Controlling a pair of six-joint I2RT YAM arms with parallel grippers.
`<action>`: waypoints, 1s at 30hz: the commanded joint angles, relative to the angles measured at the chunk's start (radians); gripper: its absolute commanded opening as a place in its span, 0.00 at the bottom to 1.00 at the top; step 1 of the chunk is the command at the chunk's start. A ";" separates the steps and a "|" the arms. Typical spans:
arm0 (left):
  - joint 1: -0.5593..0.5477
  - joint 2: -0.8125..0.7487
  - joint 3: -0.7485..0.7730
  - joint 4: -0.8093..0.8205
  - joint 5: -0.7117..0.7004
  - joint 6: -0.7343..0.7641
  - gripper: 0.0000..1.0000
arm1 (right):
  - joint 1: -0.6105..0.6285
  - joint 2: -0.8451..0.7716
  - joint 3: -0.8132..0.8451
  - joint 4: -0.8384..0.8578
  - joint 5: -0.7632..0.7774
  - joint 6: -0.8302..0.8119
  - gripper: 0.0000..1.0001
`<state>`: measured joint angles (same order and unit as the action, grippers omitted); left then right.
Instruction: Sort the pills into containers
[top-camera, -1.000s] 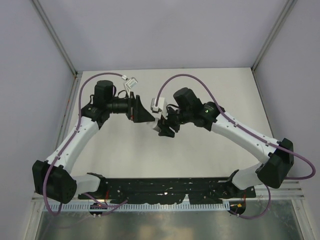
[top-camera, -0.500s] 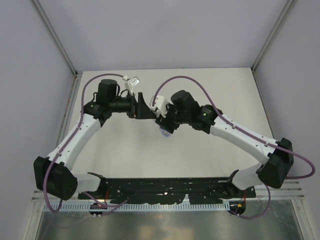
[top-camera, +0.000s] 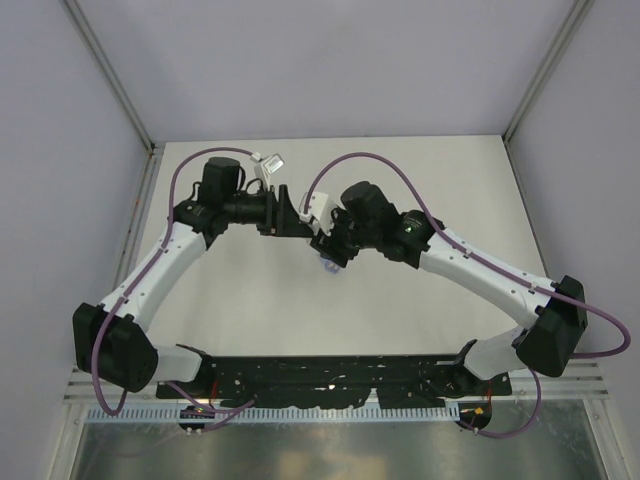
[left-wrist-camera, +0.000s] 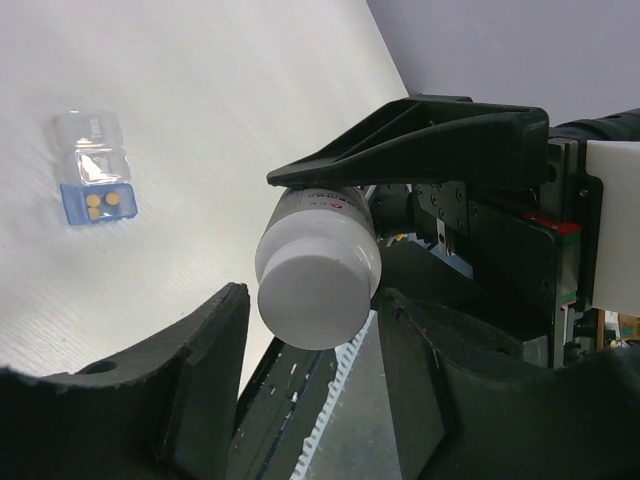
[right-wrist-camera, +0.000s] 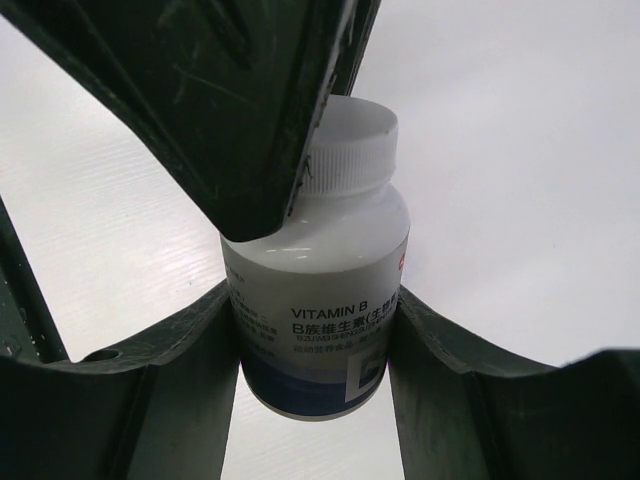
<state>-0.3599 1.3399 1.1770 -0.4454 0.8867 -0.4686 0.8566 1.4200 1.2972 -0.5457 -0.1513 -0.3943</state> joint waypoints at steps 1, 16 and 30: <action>-0.004 0.001 0.039 0.025 0.043 -0.007 0.55 | 0.005 -0.024 0.007 0.052 -0.002 -0.001 0.06; -0.007 0.028 -0.040 0.148 0.228 0.070 0.04 | -0.020 -0.026 0.023 0.027 -0.146 0.018 0.06; -0.045 -0.064 -0.152 0.220 0.356 0.335 0.00 | -0.125 0.023 0.089 -0.065 -0.589 0.038 0.06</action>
<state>-0.3676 1.3388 1.0470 -0.2535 1.1542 -0.2577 0.7429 1.4284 1.3060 -0.6777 -0.5270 -0.3614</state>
